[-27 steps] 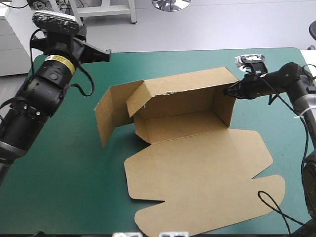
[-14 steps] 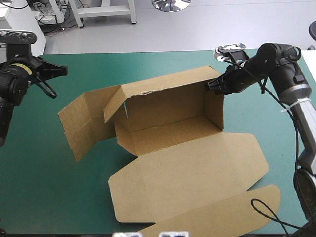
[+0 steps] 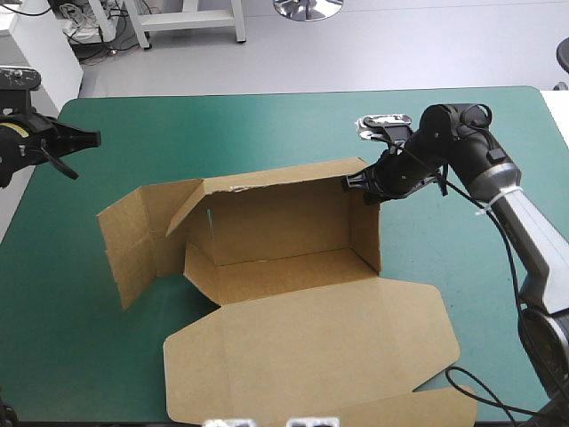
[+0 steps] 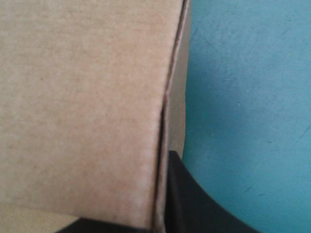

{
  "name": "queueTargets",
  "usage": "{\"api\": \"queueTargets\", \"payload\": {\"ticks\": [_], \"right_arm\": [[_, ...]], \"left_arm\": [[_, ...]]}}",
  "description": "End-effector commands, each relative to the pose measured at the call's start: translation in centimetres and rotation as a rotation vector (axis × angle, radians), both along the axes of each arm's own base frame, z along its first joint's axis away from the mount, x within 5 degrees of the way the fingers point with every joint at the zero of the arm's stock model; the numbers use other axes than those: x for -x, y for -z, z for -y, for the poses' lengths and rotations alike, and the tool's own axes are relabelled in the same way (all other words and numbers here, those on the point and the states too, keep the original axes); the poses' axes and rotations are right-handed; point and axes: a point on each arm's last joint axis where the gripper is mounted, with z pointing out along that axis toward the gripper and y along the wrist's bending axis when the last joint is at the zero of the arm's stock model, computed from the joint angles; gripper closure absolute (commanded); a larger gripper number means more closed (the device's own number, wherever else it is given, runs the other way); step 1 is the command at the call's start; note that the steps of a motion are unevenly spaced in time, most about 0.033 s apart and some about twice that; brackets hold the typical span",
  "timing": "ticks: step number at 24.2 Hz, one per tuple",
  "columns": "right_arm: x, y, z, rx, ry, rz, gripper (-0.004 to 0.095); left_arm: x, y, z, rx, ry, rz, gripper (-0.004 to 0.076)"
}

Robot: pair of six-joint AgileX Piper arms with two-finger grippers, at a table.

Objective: Fold the box

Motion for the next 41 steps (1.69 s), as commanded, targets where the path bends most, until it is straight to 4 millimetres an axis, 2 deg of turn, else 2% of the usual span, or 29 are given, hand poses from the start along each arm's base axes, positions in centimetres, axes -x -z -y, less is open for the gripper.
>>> {"api": "queueTargets", "payload": {"ticks": [1, 6, 8, 14, 16, 18, 19, 20, 21, 23, 28, 31, 33, 37, 39, 41], "right_arm": [[0.3, -0.9, 0.1, -0.027, 0.009, -0.009, 0.0916], [-2.3, 2.3, -0.3, 0.053, -0.018, -0.027, 0.0917], [-3.5, 2.9, -0.6, 0.068, -0.025, 0.019, 0.0917], [-6.2, 2.3, -1.4, 0.014, 0.013, 0.234, 0.0913], [-6.4, 2.2, -1.3, 0.023, 0.002, 0.257, 0.0857], [-6.5, 2.2, -1.1, 0.055, -0.007, 0.27, 0.072], [-6.5, 2.3, -1.1, 0.065, -0.008, 0.271, 0.061], [-6.4, 2.1, -1.0, 0.066, -0.008, 0.276, 0.0566], [-6.5, 1.6, -1.0, 0.064, -0.007, 0.295, 0.0514], [-6.8, -0.2, -0.9, 0.073, -0.006, 0.356, 0.0502], [-5.4, -8.4, 0.3, 0.117, 0.0, 0.501, 0.0503], [-4.3, -11.4, 0.7, 0.101, 0.001, 0.559, 0.0503], [-3.5, -12.6, 1.0, 0.083, 0.034, 0.553, 0.0503], [-2.6, -13.5, 1.0, 0.016, 0.058, 0.551, 0.0503], [-2.3, -13.5, 0.6, -0.041, 0.056, 0.522, 0.0503], [-2.4, -12.2, 0.4, -0.055, 0.067, 0.458, 0.0503]], "left_arm": [[0.9, -2.2, 0.4, 0.022, 0.021, 0.129, 0.0731], [0.8, -2.3, 0.6, 0.041, 0.034, 0.14, 0.0731], [0.8, -2.3, 0.6, 0.036, 0.041, 0.137, 0.0731], [0.5, -2.0, 0.6, 0.047, 0.045, 0.12, 0.0731], [0.2, -1.6, 0.8, 0.05, 0.063, 0.099, 0.0731], [-0.2, -1.2, 0.9, 0.066, 0.073, 0.079, 0.0731], [-0.4, -1.0, 0.9, 0.067, 0.073, 0.07, 0.0731], [-0.4, -1.0, 0.9, 0.067, 0.073, 0.07, 0.0731], [-0.4, -0.9, 0.8, 0.066, 0.072, 0.064, 0.0731], [-0.4, -0.8, 0.8, 0.067, 0.073, 0.056, 0.0731], [-0.3, -0.7, 0.8, 0.066, 0.072, 0.034, 0.0731], [-0.2, -0.6, 0.9, 0.067, 0.073, 0.02, 0.0731], [-0.1, -0.5, 0.9, 0.071, 0.072, 0.006, 0.0731], [0.0, -0.3, 0.9, 0.073, 0.073, -0.015, 0.0731], [0.0, -0.2, 0.9, 0.079, 0.07, -0.026, 0.0731], [0.1, 0.0, 0.9, 0.081, 0.071, -0.048, 0.0732]]}}
